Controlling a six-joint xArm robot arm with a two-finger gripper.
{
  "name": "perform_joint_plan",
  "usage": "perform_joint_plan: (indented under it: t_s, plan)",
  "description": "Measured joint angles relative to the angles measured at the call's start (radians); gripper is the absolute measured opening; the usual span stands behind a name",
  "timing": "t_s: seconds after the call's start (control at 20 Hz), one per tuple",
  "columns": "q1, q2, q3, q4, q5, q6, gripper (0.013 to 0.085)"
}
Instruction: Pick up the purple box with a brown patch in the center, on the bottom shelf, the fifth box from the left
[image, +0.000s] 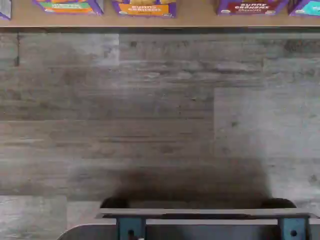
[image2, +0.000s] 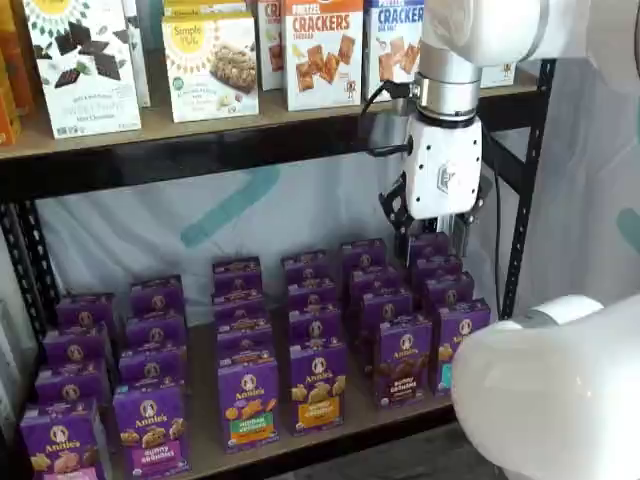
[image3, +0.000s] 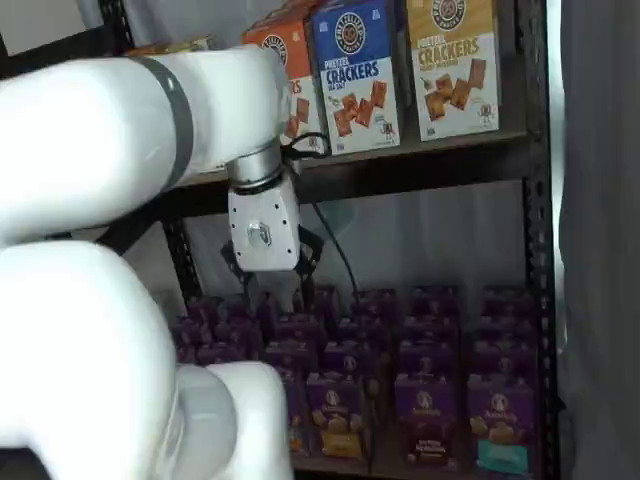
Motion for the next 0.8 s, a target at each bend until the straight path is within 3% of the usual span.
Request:
perform_joint_plan:
  t_s: [0.2,0.6,0.8]
  plan:
    - [0.024,-0.043,0.036,-0.05,-0.063,0.033,0.085]
    - [0.035,-0.009,0.02,-0.067,-0.042,0.048,0.085]
    - [0.047,0.02,0.039,-0.067,-0.083,0.06,0.085]
